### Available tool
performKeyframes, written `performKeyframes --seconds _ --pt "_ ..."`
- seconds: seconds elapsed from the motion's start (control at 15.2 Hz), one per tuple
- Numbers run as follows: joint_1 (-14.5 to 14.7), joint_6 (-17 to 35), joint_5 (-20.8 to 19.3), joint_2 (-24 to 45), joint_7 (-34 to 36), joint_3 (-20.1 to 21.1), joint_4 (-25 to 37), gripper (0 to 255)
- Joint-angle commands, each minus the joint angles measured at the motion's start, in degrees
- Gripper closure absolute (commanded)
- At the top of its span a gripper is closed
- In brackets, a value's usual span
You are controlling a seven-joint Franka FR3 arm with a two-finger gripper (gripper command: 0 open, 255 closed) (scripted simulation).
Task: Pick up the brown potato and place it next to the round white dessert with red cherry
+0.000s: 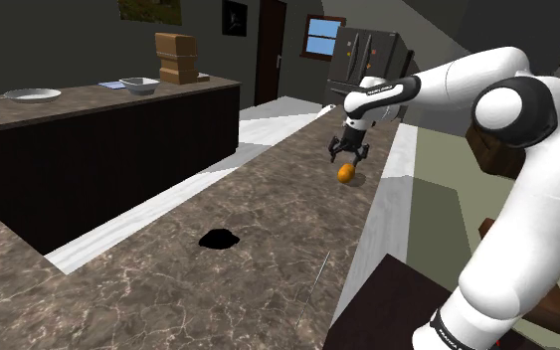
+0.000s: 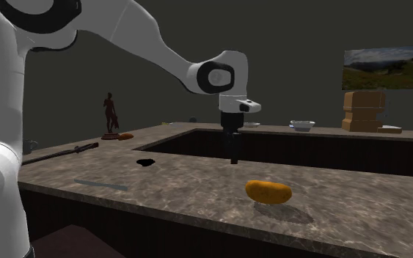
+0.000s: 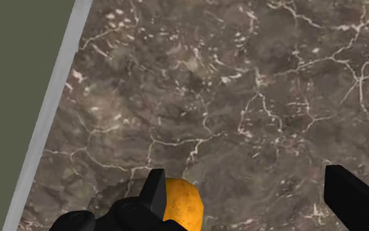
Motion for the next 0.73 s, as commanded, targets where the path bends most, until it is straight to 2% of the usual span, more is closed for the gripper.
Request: performKeyframes --seconds 0.0,0.4,0.66 --pt "-1.11 0.74 1.18 3.59 0.78 -0.87 2.58 0" --pt "-4.75 2.23 4.72 12.37 2.87 -3.04 8.89 0" --pt "-4.76 4.74 5.29 13.77 2.5 -2.74 7.73 0"
